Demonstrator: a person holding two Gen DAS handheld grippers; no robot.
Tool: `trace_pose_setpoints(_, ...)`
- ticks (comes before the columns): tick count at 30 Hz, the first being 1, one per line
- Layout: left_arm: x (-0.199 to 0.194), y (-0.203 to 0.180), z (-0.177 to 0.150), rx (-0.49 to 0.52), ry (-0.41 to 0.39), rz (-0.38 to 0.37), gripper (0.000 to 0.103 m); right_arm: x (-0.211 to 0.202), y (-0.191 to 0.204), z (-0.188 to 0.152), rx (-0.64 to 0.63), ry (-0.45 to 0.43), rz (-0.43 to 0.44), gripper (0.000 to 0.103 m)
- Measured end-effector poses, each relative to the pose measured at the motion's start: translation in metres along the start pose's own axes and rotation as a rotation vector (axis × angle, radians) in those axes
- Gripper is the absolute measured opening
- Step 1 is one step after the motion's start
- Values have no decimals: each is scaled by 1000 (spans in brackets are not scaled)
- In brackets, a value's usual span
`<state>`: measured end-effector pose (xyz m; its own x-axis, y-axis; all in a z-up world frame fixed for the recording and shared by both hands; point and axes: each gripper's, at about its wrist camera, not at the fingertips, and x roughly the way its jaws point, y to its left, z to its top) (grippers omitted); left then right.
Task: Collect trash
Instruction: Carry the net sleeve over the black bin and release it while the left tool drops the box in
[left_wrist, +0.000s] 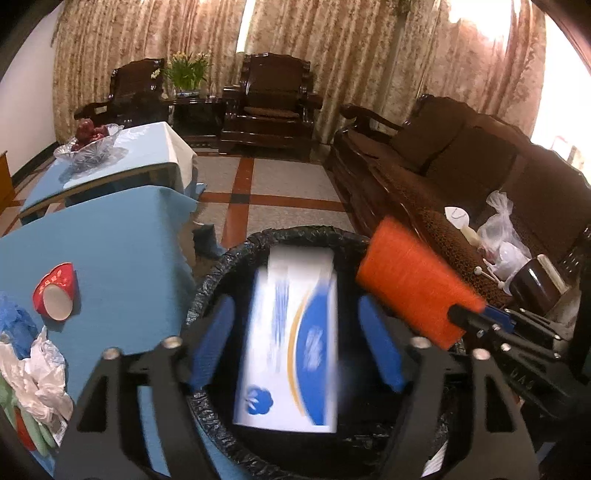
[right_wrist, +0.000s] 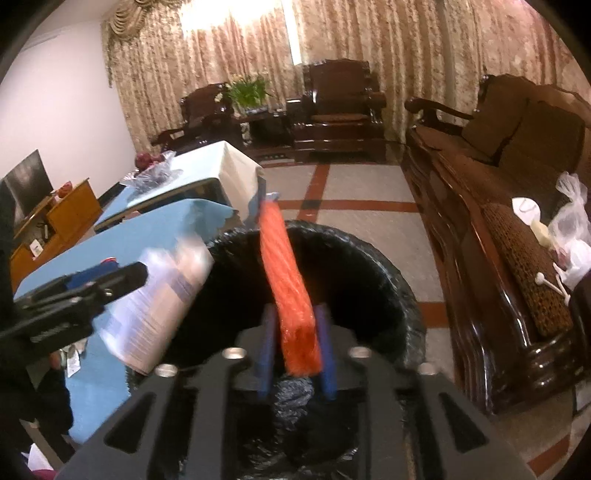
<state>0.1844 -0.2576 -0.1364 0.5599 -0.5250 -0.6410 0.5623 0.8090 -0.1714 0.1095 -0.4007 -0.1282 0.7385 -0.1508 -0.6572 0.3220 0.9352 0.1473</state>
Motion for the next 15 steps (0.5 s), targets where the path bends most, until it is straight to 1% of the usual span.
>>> trace_pose_setpoints(1, -2, 0, -1, 1, -2, 3, 75, -1, -1, -1, 5, -3, -4, 44)
trace_pose_setpoints(2, -5, 4, -1, -3, 0, 6, 75, -2, -1, 0, 6, -3, -4, 50)
trace_pose_setpoints(3, -10, 10, -1, -10, 0, 8, 75, -3, 0, 0, 7, -4, -8, 63)
trace_pose_setpoints(4, -13, 14, -1, -20, -3, 15, 76, -5, 3, 0, 7, -11, -14, 70)
trace_pose_setpoints(5, -18, 20, -2, -27, -7, 23, 77, -7, 5, 0, 6, -24, -15, 79)
trace_pose_setpoints(6, -25, 26, -3, -34, -18, 41, 79, -7, 8, 4, 3, -32, -10, 86)
trace_pose_setpoints(10, -55, 54, -7, -43, -71, 131, 86, -12, 33, 11, -34, -64, 45, 92)
trace_pose_setpoints(12, -75, 74, -10, -58, -99, 193, 86, -14, 54, 14, -66, -82, 83, 94)
trace_pose_setpoints(14, -92, 93, -12, -79, -115, 240, 86, -14, 71, 15, -88, -91, 118, 95)
trace_pose_setpoints(15, -105, 106, -16, -96, -128, 278, 86, -12, 84, 16, -101, -94, 148, 95)
